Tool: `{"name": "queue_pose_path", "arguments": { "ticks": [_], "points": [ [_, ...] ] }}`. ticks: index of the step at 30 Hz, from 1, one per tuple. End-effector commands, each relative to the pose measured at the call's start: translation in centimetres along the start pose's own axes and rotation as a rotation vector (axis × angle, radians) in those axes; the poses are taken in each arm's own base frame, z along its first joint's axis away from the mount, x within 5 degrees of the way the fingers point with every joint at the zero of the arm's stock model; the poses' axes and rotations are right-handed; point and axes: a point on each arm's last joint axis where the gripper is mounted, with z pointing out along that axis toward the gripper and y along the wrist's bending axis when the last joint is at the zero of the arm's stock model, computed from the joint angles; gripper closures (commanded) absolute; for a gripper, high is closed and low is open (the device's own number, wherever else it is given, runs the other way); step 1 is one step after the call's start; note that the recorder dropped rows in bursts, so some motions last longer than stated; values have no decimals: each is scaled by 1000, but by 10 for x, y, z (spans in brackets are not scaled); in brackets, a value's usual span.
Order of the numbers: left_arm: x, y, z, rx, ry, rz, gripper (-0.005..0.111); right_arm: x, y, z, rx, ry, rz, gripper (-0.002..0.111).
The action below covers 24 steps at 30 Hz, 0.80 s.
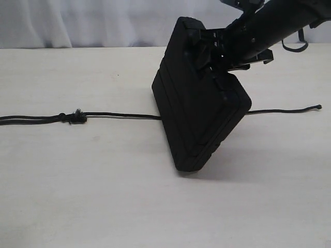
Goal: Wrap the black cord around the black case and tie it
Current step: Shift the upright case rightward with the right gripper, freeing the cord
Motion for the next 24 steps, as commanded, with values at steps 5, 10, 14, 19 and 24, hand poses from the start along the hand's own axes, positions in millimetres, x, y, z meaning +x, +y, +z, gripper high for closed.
{"name": "queue_pose_path", "arguments": {
  "ticks": [5, 10, 14, 19, 24],
  "points": [
    [0, 0, 0, 0, -10, -3, 107, 0, 0, 0, 8, -25, -15, 65],
    [0, 0, 0, 0, -10, -3, 107, -5, 6, -15, 2, -97, -26, 65],
    [0, 0, 0, 0, -10, -3, 107, -3, 7, -19, -4, -84, -30, 66],
    [0, 0, 0, 0, -10, -3, 107, 0, 7, -19, -7, -49, -54, 95],
    [0, 0, 0, 1, -10, -5, 107, 0, 9, -21, -12, -60, -65, 104]
  ]
}}
